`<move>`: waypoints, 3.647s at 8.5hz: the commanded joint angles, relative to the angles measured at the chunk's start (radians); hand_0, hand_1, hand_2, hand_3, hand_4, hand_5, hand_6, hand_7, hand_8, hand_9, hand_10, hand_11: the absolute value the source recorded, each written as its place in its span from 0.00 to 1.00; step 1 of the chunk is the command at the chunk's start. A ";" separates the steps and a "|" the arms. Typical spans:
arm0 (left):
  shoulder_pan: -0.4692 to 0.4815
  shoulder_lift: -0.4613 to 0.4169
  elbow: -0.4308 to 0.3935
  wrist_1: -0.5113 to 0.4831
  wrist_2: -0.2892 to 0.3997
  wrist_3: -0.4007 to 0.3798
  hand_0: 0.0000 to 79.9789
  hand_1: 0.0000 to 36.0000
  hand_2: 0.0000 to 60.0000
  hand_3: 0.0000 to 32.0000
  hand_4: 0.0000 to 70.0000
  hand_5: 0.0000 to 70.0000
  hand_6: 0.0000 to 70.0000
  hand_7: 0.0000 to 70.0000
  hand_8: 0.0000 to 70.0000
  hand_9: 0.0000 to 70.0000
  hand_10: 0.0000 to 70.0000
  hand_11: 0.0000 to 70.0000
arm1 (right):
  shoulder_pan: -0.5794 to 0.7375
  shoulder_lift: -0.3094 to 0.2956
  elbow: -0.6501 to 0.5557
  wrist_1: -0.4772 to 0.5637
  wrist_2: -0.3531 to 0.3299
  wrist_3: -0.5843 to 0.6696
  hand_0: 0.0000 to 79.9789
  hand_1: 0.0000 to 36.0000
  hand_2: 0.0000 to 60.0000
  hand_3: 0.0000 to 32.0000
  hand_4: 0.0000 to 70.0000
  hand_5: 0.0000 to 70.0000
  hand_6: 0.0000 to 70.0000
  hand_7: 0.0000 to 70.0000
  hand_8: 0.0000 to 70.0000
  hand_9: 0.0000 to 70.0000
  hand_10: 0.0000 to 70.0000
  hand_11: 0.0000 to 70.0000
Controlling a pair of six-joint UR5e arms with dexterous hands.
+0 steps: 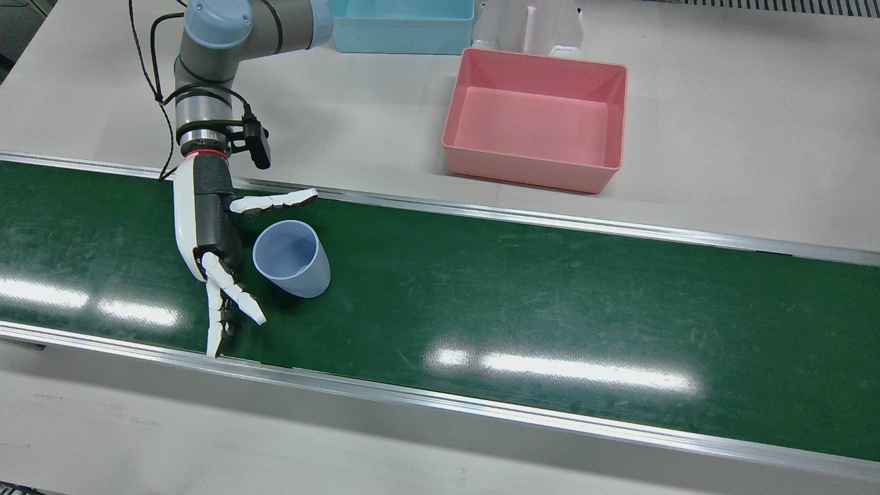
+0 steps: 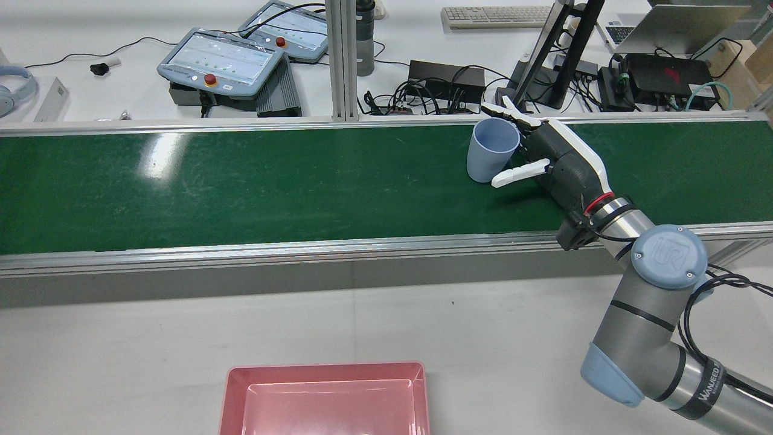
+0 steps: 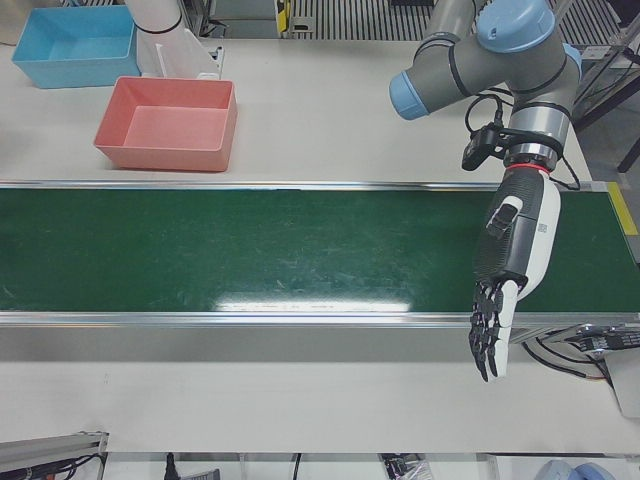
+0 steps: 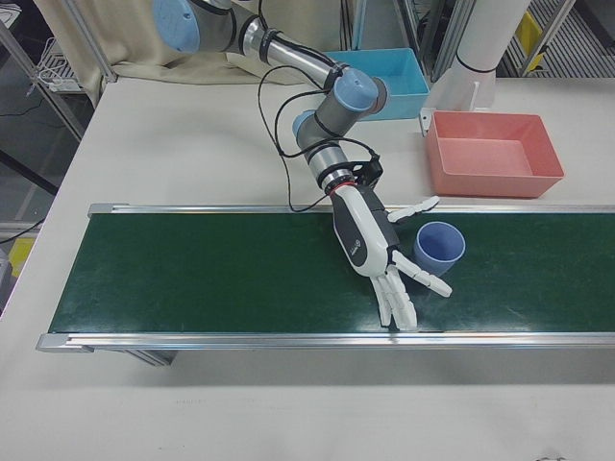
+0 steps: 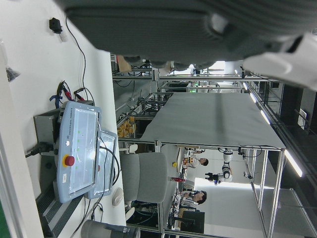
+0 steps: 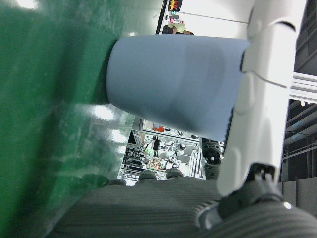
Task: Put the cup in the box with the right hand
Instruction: 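Close the right hand fingers around the blue cup and lift, then carry the held cup with the right hand down over the pink box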
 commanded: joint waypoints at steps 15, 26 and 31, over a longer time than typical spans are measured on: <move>-0.001 0.000 -0.002 0.002 0.000 -0.001 0.00 0.00 0.00 0.00 0.00 0.00 0.00 0.00 0.00 0.00 0.00 0.00 | 0.074 0.012 0.135 -0.034 0.024 -0.029 0.82 1.00 1.00 0.00 0.13 0.33 0.49 1.00 0.78 1.00 0.55 0.83; 0.001 0.000 0.000 0.000 0.000 0.000 0.00 0.00 0.00 0.00 0.00 0.00 0.00 0.00 0.00 0.00 0.00 0.00 | -0.570 0.006 0.389 -0.146 0.012 -0.518 0.83 1.00 1.00 0.00 0.12 0.33 0.50 1.00 0.81 1.00 0.58 0.86; 0.001 0.000 0.000 0.002 0.000 0.000 0.00 0.00 0.00 0.00 0.00 0.00 0.00 0.00 0.00 0.00 0.00 0.00 | -0.604 0.012 0.271 -0.097 0.007 -0.512 0.73 1.00 1.00 0.00 0.00 0.23 0.24 0.71 0.39 0.63 0.31 0.51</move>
